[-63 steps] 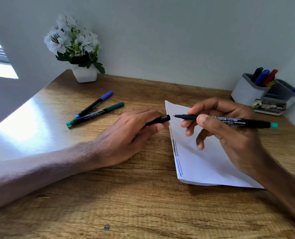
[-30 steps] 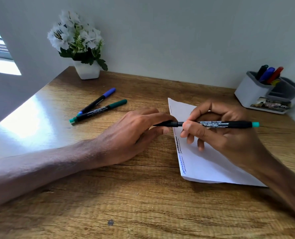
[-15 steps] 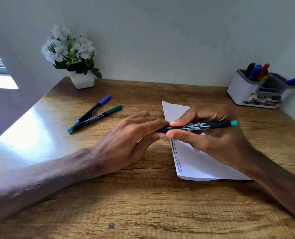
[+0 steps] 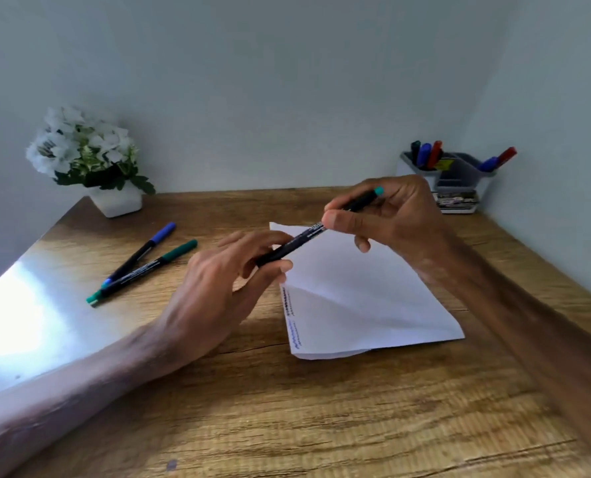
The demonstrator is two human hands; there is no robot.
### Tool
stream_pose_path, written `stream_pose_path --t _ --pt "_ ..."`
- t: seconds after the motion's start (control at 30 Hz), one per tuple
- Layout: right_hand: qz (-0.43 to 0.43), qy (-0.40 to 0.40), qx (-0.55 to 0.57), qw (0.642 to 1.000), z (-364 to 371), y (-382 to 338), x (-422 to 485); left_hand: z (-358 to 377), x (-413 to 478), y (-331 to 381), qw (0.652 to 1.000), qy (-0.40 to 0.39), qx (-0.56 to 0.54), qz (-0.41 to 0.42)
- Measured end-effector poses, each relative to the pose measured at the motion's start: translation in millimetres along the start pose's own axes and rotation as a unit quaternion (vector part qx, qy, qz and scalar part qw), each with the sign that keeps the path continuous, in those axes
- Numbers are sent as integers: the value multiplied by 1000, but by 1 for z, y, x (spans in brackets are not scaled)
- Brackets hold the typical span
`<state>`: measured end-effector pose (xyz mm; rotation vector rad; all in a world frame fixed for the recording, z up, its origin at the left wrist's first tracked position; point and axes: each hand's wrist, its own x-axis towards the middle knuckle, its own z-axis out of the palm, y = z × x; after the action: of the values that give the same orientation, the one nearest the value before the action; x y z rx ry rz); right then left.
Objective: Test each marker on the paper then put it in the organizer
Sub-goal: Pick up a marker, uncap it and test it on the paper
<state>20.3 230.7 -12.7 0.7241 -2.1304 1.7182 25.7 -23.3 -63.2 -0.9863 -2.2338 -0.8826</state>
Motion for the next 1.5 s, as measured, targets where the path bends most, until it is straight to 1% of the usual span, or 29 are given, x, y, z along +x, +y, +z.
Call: stream_pose_path --t 0.13,0.2,0.27,0.33,0.37,0.43,0.53,0.57,0.6,0.63,0.67,0.73,0.77,0.8,0.87,1.0,1.2,1.33,1.4,1.5 --pt "-3 17 -14 1000 -12 3 4 0 20 5 997 55 -38 -32" --pt "-14 29 -73 997 -24 2 3 -1 33 14 995 63 -56 -48" --pt "-66 19 -189 980 -36 6 3 1 49 23 993 62 -77 -61" --pt "-136 10 -306 942 -42 12 3 8 65 33 990 51 -101 -83" --pt "-161 14 -335 928 -42 14 4 13 73 38 988 44 -114 -94" --pt "-178 30 -357 917 -45 14 6 24 89 48 985 39 -136 -99" --pt "-148 74 -368 915 -53 11 7 40 107 57 984 33 -153 -88" --pt "-143 102 -372 912 -60 10 8 44 113 58 983 14 -158 -93" --pt "-143 135 -377 905 -67 9 8 47 117 57 982 -24 -155 -102" --pt "-147 171 -385 895 -75 8 8 51 119 55 983 -76 -129 -102" --pt "-151 206 -391 884 -84 7 8 55 121 52 984 -136 -78 -89" --pt "-139 274 -373 876 -101 5 7 63 120 49 966 -249 20 -69" --pt "-131 304 -358 873 -109 4 7 67 119 49 953 -291 44 -69" --pt "-128 331 -346 868 -117 5 7 70 117 48 942 -324 58 -72" --pt "-140 369 -340 854 -133 8 7 75 114 50 925 -365 86 -64" --pt "-130 402 -374 825 -157 22 10 78 112 49 921 -371 105 -51" --pt "-76 360 -406 837 -167 48 14 80 110 49 919 -375 117 -42" --pt "-19 357 -409 840 -163 52 12 82 107 47 921 -370 116 -37" --pt "-11 355 -428 831 -166 56 11 83 107 46 921 -370 113 -35" --pt "7 359 -467 808 -174 64 13 84 106 45 919 -376 112 -34"
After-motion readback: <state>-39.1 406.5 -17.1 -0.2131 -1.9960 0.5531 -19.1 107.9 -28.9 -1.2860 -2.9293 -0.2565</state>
